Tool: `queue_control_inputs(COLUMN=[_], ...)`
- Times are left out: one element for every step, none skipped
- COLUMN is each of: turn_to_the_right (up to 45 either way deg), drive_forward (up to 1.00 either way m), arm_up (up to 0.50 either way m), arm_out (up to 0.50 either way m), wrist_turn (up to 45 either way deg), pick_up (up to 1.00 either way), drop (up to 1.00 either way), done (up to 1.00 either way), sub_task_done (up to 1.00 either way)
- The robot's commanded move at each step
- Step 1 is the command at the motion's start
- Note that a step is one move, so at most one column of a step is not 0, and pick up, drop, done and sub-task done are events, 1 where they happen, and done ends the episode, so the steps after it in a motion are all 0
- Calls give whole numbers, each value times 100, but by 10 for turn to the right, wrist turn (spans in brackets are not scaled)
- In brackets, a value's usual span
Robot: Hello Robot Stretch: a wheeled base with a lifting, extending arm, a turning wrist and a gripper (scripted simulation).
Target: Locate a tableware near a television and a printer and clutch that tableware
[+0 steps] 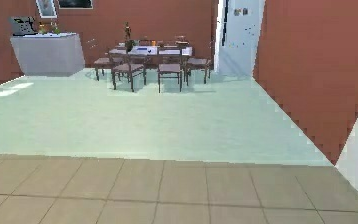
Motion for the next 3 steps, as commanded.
queue_control_inputs(turn_to_the_right=[0,450,0], drive_forward=[50,0,25], arm_up=[0,0,0], arm_out=[0,0,0], wrist_turn=[0,0,0], pick_up=[0,0,0], drop=[0,0,0], done=[0,0,0], sub_task_done=[0,0,0])
